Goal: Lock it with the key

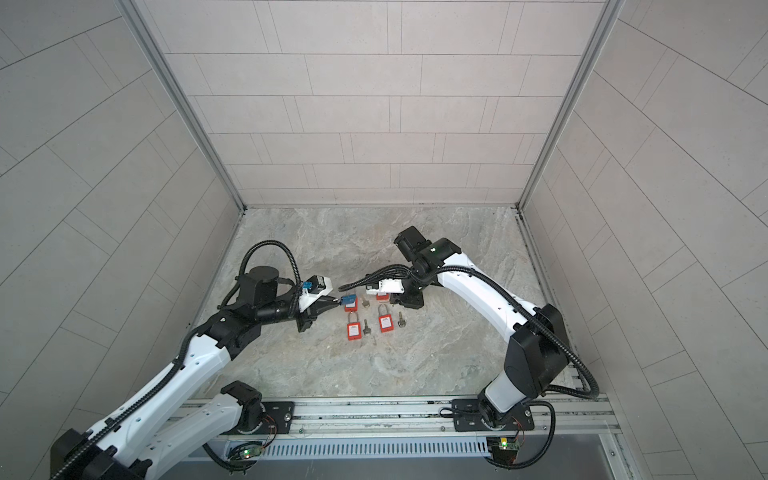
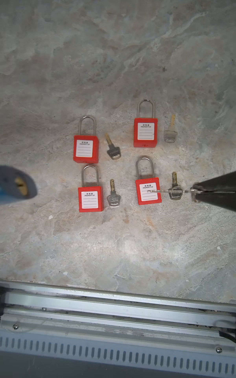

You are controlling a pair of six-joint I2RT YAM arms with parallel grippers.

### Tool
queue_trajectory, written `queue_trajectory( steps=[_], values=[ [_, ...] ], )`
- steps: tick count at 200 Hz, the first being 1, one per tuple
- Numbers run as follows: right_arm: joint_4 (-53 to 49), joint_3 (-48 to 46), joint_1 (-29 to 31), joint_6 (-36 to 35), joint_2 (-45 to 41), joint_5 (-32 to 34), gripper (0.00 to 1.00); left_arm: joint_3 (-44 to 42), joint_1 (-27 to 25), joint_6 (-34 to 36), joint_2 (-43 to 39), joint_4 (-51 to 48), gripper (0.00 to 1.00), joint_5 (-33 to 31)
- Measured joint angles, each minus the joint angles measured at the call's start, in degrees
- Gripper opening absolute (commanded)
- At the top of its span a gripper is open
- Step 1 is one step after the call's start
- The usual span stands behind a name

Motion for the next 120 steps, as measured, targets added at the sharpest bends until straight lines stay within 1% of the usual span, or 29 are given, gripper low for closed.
queue_trajectory(
  steps=[29, 73, 99, 120],
  values=[
    [4.74, -2.49, -0.70, 6.45, -1.05, 1.14, 0.00, 7.93, 1.36, 5.84, 4.48, -13.07, 0.00, -3.04],
    [10.29, -4.76, -0.79, 16.37, -1.51, 3.65, 0.00, 19.08, 1.57, 12.31, 16.24, -31.85, 0.00, -11.89],
    [13.51, -8.04, -0.79, 20.33, -3.87, 4.79, 0.00, 23.02, 1.57, 13.84, 22.32, -38.60, 0.00, -17.81],
    [15.93, -11.41, -0.79, 23.43, -7.63, 5.42, 0.00, 25.35, 1.57, 14.47, 26.86, -41.40, 0.00, -20.61]
  ],
)
